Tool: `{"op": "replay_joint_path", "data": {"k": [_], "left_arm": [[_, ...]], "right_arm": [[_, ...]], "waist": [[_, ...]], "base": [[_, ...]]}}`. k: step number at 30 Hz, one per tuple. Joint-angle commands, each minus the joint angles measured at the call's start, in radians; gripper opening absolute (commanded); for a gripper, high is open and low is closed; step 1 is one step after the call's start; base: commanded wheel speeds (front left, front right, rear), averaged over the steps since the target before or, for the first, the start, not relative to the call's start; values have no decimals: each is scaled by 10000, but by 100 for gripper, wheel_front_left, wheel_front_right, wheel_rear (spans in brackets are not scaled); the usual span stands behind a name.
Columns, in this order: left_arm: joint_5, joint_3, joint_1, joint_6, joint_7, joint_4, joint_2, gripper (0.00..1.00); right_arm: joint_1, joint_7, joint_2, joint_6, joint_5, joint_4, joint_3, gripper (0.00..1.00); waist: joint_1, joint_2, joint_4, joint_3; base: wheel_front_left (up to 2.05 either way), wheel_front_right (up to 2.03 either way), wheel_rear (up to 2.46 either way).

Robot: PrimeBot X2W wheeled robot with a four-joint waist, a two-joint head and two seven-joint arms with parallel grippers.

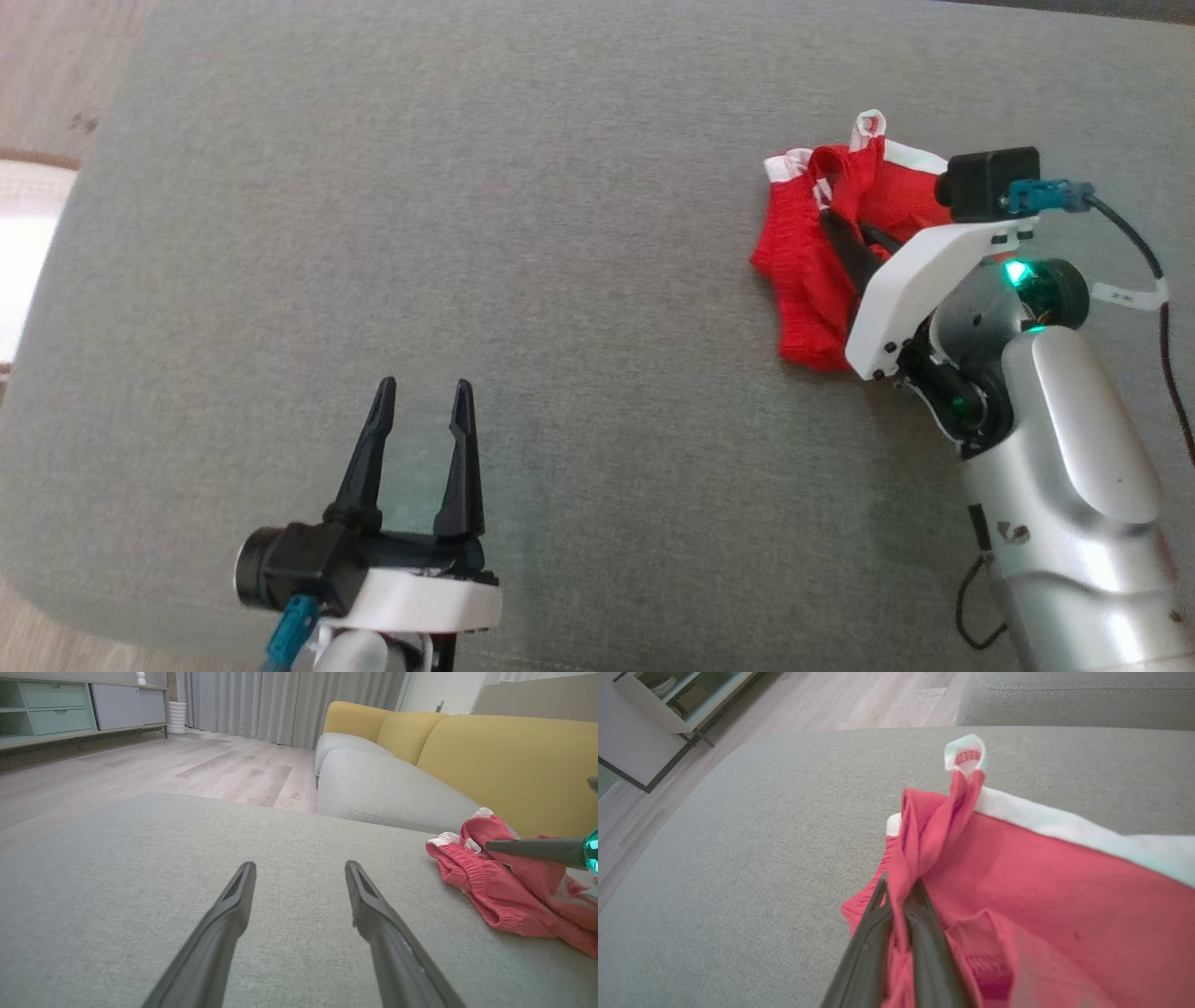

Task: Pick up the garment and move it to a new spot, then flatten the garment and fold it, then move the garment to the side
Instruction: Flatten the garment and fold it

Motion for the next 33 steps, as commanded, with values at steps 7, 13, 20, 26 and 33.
{"op": "replay_joint_path", "data": {"k": [7, 13, 20, 26, 33], "left_arm": [[-108, 268, -39, 213, -53, -226, -12, 100], [-98, 349, -84, 248, -53, -167, -12, 100], [161, 785, -50, 110, -53, -31, -12, 100], [336, 1161, 67, -36, -53, -8, -12, 100], [457, 1465, 360, -113, -53, 50, -12, 100]], "right_arm": [[-113, -264, 254, -7, -165, -291, 689, 41], [5, -652, 268, -7, 566, -386, 1709, 100], [226, -1217, 271, -7, 1627, -916, 2849, 100], [699, -2285, 41, -7, 1047, -1664, 2529, 100], [1668, -3660, -683, -7, 125, -1999, 1388, 100]], "waist": [[-1, -1, 228, -27], [-1, -1, -29, -146], [-1, -1, -776, -449], [-1, -1, -1438, -850], [-1, -1, -1905, -1342]], "base": [[0, 0, 0], [0, 0, 0], [0, 0, 0], [0, 0, 0], [0, 0, 0]]}}
